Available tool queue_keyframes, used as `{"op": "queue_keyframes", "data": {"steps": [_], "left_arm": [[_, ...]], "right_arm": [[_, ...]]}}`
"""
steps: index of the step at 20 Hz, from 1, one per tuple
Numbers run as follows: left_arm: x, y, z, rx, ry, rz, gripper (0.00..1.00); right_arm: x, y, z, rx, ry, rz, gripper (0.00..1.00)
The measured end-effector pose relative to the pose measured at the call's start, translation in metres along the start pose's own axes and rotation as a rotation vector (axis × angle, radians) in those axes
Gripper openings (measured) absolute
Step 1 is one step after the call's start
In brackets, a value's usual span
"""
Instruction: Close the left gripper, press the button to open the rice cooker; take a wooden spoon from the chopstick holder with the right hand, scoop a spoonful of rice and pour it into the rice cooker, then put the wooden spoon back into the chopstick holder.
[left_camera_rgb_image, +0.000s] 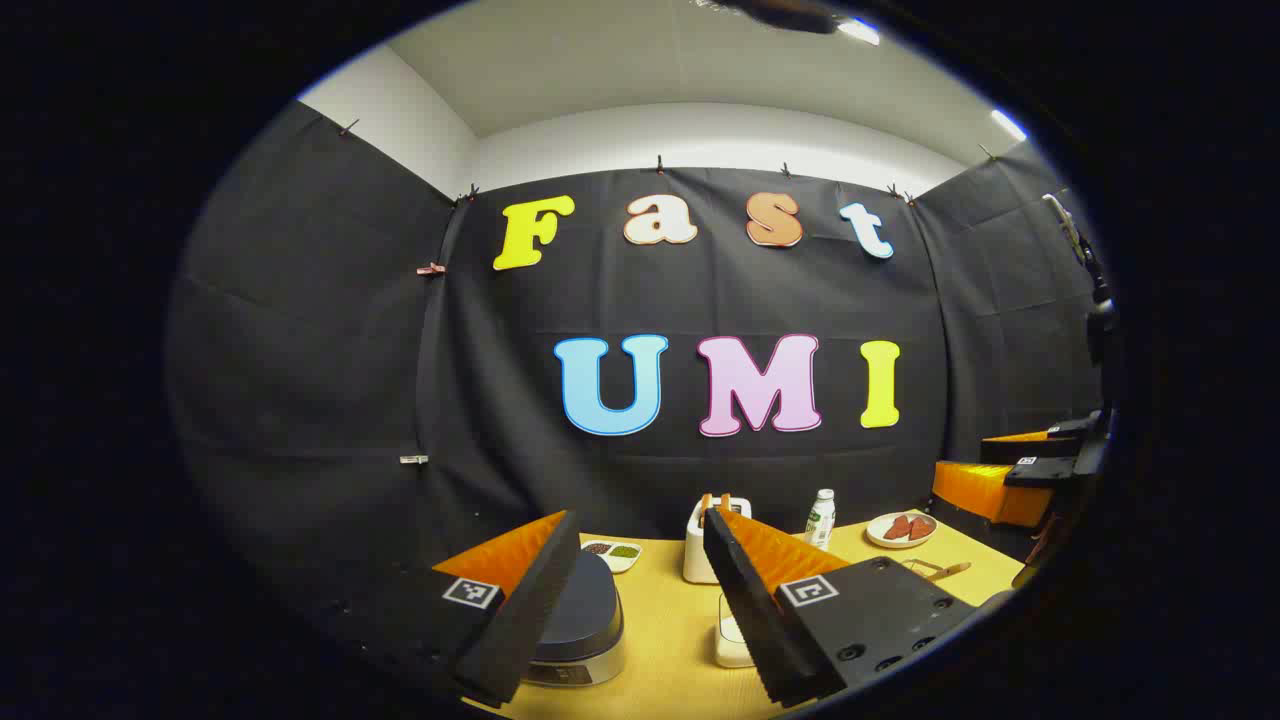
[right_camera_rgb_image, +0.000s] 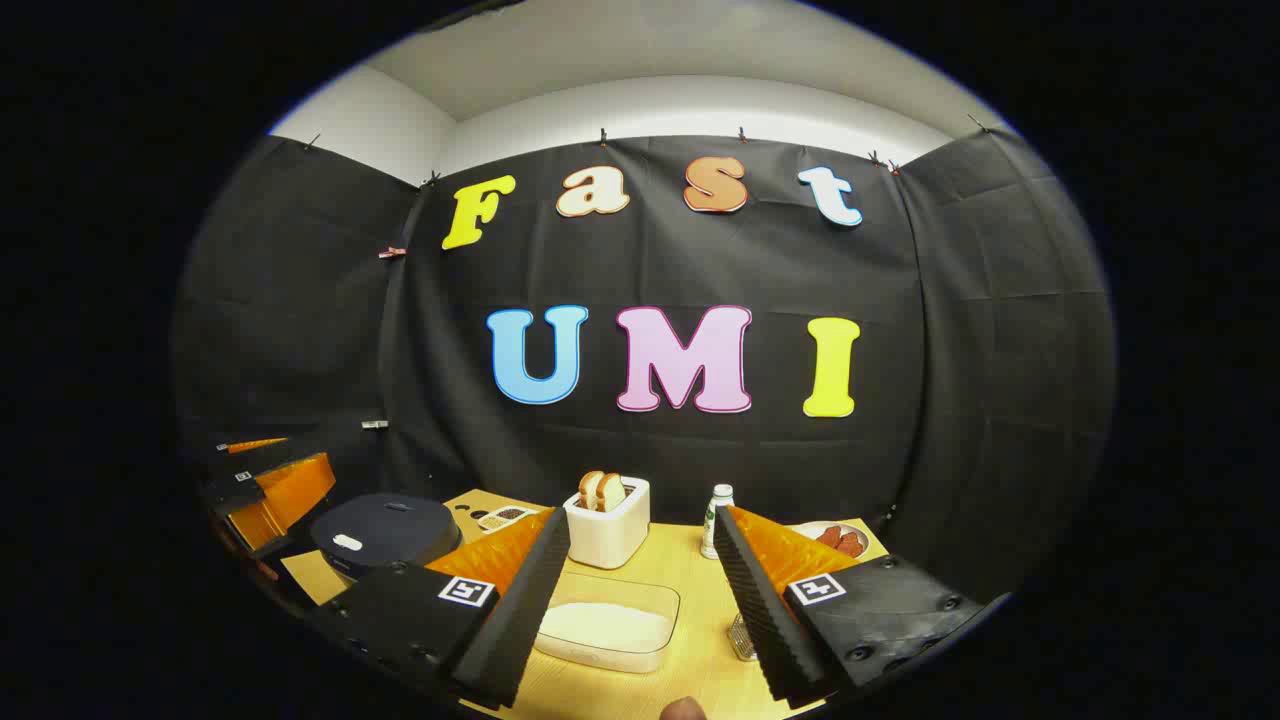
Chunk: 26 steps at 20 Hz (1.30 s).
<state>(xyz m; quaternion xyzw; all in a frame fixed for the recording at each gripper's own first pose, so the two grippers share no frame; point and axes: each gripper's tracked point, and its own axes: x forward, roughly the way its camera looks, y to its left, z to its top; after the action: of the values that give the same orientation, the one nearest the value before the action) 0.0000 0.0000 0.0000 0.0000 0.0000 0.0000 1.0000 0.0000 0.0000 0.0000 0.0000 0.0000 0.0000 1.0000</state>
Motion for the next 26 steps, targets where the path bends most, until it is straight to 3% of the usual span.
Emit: {"op": "queue_keyframes", "data": {"steps": [19,23,26], "left_arm": [[0.008,0.026,-0.023,-0.038,0.049,0.019,0.87],[0.014,0.042,-0.026,-0.015,0.052,0.037,0.84],[0.024,0.058,-0.044,0.005,0.094,0.044,0.77]], "right_arm": [[0.000,0.011,0.001,-0.038,-0.004,-0.014,0.91],[0.004,0.018,0.003,-0.037,-0.010,-0.009,0.91],[0.008,0.025,0.000,-0.038,-0.002,-0.001,0.91]]}}
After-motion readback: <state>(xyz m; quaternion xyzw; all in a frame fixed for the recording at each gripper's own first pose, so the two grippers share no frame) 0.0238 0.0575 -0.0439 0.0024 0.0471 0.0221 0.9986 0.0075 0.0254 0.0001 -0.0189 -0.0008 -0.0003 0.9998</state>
